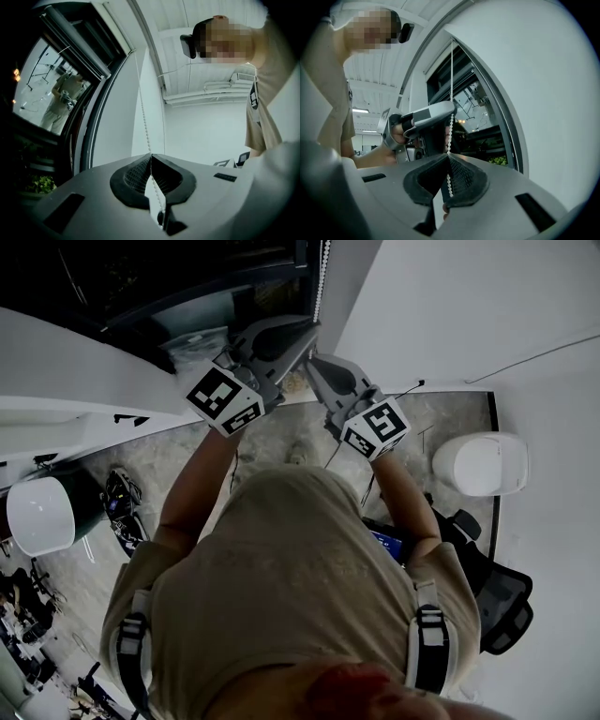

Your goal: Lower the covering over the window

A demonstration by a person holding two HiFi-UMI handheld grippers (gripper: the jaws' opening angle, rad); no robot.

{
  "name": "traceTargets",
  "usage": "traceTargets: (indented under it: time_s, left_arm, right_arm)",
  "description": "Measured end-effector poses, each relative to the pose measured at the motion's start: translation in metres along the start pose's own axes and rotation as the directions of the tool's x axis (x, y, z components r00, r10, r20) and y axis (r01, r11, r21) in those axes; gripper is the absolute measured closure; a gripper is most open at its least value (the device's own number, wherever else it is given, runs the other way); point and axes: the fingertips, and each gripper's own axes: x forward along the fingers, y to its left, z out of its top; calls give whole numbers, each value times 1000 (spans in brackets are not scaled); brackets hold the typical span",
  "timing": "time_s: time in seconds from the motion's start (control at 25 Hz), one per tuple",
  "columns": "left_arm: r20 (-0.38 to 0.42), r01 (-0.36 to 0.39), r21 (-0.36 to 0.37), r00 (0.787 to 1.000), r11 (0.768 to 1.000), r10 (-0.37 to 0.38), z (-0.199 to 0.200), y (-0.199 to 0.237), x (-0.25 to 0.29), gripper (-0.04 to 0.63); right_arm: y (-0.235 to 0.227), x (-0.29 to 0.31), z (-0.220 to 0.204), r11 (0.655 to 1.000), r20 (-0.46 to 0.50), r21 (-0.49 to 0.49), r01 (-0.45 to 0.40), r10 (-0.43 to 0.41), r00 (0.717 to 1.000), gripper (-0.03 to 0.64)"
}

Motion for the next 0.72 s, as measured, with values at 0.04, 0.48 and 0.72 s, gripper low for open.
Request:
traceTargets:
  time_s: [0.04,0.48,0.72]
  left_arm:
    - [-5,-7,-16,1000,1000,7,-3,-3,-1,574]
    - [-38,-95,-69,995,993,93,-58,5,-35,577]
    - [-88,-35,-71,996,997,29,-81,-26,-38,576]
  right_arm:
    - [2,-2,-3,1000,-21,-6,-4,4,1000,606]
    - [2,-7,68,987,97,-41,-155,158,983,454]
    - [23,18,91,981,96,-154,-116,132,987,490]
